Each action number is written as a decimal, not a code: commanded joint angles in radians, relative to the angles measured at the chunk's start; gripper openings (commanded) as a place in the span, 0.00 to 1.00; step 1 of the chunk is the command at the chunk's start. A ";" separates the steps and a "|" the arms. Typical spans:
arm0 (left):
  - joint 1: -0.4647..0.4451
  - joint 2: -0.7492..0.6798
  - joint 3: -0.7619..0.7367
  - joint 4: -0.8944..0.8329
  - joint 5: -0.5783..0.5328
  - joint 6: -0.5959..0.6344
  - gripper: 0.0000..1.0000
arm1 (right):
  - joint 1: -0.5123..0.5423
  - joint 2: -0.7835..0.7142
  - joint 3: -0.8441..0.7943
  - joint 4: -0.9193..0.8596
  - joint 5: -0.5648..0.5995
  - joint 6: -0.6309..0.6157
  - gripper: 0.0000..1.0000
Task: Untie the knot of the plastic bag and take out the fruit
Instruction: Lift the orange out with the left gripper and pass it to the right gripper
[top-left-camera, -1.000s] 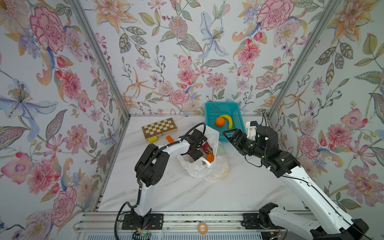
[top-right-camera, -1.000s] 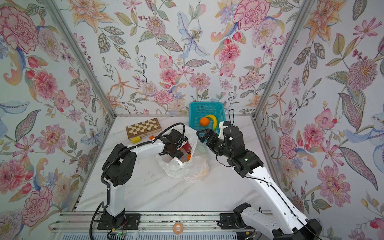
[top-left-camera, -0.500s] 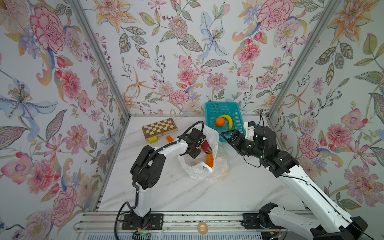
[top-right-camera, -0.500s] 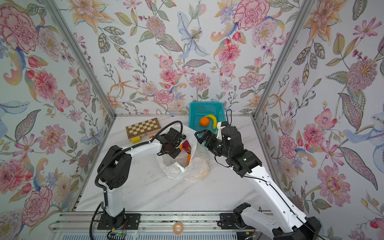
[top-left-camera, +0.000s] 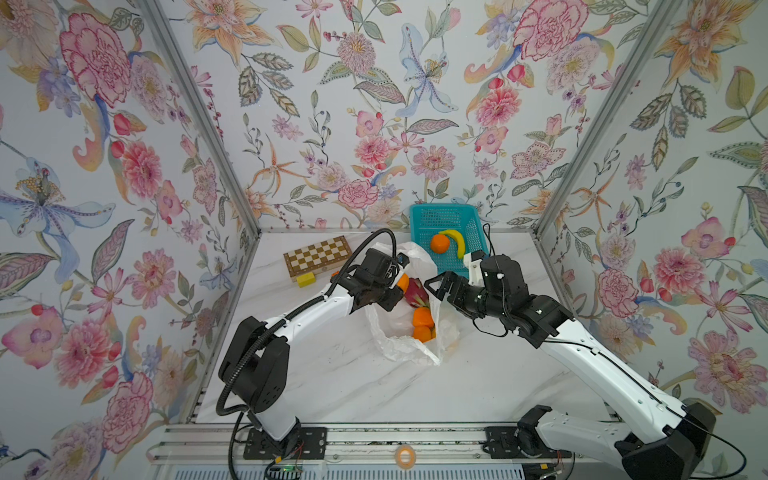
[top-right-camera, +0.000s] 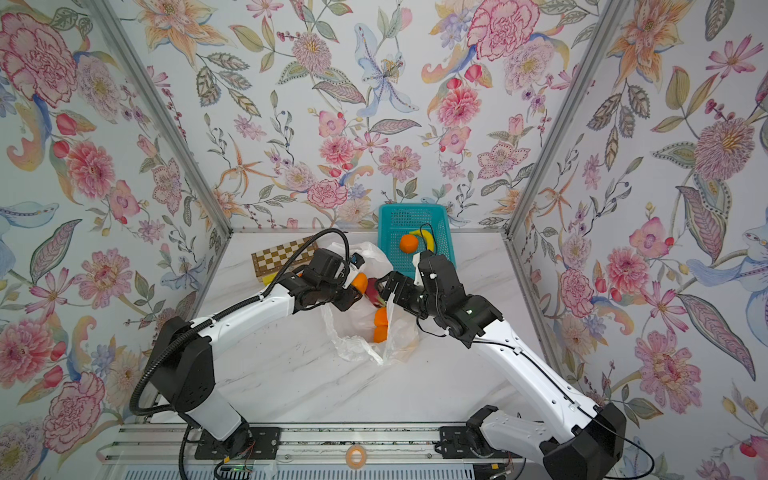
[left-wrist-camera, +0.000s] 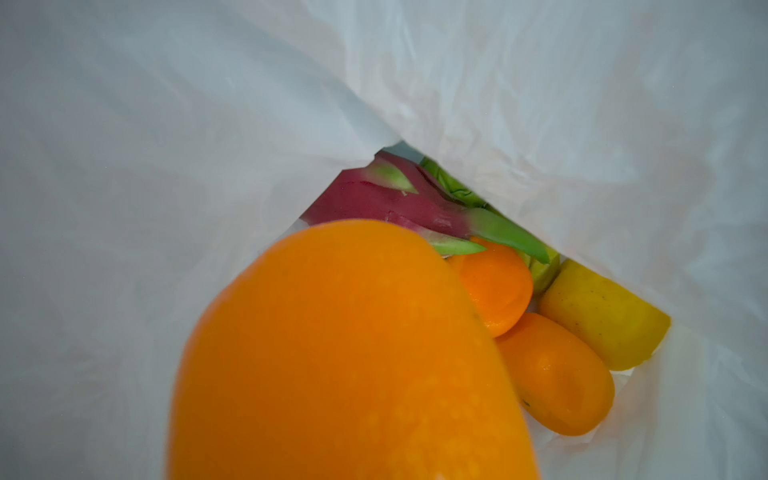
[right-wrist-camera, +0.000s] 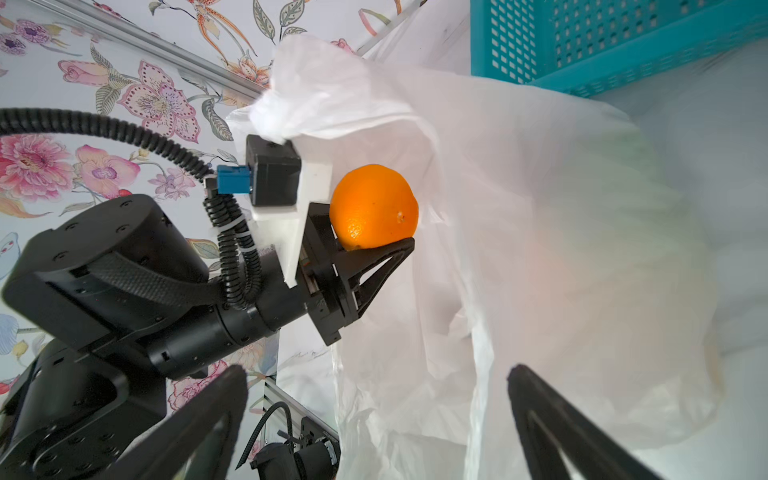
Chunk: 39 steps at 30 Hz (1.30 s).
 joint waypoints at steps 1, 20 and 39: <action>0.015 -0.062 -0.044 0.121 0.137 0.001 0.39 | -0.007 -0.007 0.049 -0.010 0.007 -0.015 0.99; 0.012 -0.203 -0.111 0.526 0.447 -0.008 0.40 | -0.014 -0.045 0.079 0.141 -0.055 -0.001 0.99; -0.061 -0.178 0.014 0.479 0.447 0.050 0.42 | -0.001 0.074 0.097 0.353 -0.109 0.010 0.93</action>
